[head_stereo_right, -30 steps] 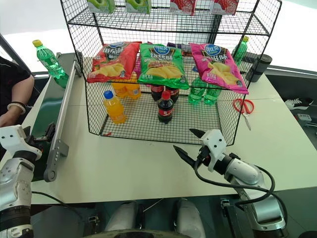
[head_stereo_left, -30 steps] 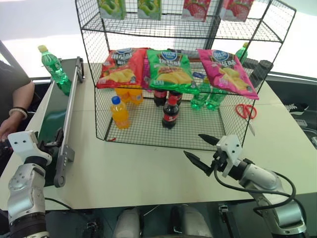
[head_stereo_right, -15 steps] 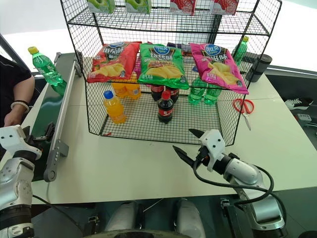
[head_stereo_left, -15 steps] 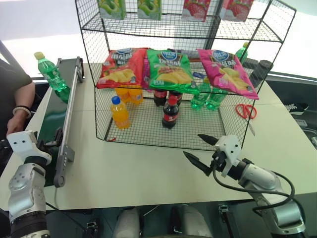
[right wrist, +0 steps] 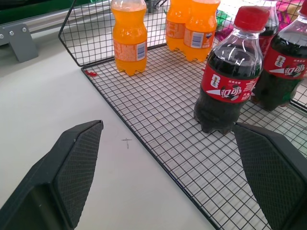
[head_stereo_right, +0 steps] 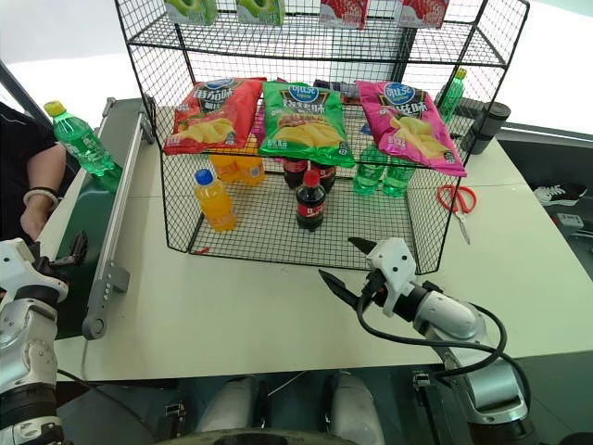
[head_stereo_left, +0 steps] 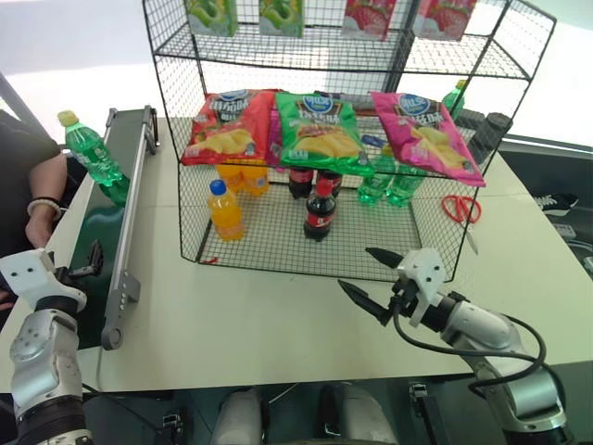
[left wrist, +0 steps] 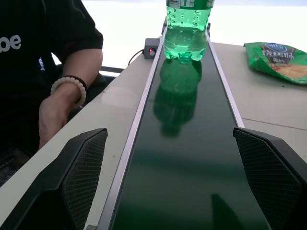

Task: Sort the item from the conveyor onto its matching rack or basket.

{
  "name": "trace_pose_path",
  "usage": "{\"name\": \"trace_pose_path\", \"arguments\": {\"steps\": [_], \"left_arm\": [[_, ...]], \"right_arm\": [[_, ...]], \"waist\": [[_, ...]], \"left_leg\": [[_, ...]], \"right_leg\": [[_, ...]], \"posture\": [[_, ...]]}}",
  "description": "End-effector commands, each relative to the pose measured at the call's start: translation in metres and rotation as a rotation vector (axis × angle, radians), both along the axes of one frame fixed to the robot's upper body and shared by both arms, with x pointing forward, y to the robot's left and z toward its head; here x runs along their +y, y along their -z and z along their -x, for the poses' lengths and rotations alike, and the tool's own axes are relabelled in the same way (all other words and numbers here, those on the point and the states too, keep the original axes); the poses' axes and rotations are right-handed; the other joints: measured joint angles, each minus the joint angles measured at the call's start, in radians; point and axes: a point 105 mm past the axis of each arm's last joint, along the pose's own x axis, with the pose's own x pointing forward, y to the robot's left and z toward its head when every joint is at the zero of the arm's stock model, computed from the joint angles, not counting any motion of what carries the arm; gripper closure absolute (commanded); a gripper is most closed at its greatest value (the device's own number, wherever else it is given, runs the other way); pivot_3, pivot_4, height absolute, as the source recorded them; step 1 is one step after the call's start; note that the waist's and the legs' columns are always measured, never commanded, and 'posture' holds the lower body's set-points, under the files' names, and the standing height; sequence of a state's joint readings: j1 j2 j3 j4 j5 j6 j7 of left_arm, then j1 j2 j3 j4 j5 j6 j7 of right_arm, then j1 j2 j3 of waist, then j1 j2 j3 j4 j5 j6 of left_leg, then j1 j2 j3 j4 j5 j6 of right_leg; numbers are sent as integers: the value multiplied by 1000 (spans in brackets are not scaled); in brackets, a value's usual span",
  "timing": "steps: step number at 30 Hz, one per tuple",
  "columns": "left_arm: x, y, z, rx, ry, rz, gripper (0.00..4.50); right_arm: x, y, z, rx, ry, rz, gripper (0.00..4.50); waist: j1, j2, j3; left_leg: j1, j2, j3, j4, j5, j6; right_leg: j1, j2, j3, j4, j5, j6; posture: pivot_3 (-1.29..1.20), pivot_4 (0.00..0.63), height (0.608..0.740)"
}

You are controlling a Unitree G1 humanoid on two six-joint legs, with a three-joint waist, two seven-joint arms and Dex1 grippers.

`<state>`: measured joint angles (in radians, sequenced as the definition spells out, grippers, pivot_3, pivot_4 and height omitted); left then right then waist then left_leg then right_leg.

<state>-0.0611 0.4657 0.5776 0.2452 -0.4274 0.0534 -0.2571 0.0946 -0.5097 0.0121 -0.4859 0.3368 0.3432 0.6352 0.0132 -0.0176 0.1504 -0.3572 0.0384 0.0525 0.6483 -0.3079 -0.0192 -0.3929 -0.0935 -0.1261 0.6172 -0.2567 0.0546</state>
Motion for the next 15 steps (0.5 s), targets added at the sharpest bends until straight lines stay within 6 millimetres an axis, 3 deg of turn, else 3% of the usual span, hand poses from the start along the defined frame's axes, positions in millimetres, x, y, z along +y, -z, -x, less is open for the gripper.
{"name": "trace_pose_path", "arguments": {"steps": [1, 15], "left_arm": [[7, -13, 3, -52, -22, -20, 0], [7, -14, 1, -63, -19, -23, 0]], "right_arm": [[5, -12, 1, -44, -18, -12, 29], [11, -12, 2, -39, -29, -9, 29]], "waist": [[0, 0, 0], [0, 0, 0]], "left_leg": [[0, 0, 0, 0, 0, 0], [0, 0, 0, 0, 0, 0]], "right_leg": [[0, 0, 0, 0, 0, 0], [0, 0, 0, 0, 0, 0]], "posture": [[0, 150, 740], [0, 150, 740]]}}
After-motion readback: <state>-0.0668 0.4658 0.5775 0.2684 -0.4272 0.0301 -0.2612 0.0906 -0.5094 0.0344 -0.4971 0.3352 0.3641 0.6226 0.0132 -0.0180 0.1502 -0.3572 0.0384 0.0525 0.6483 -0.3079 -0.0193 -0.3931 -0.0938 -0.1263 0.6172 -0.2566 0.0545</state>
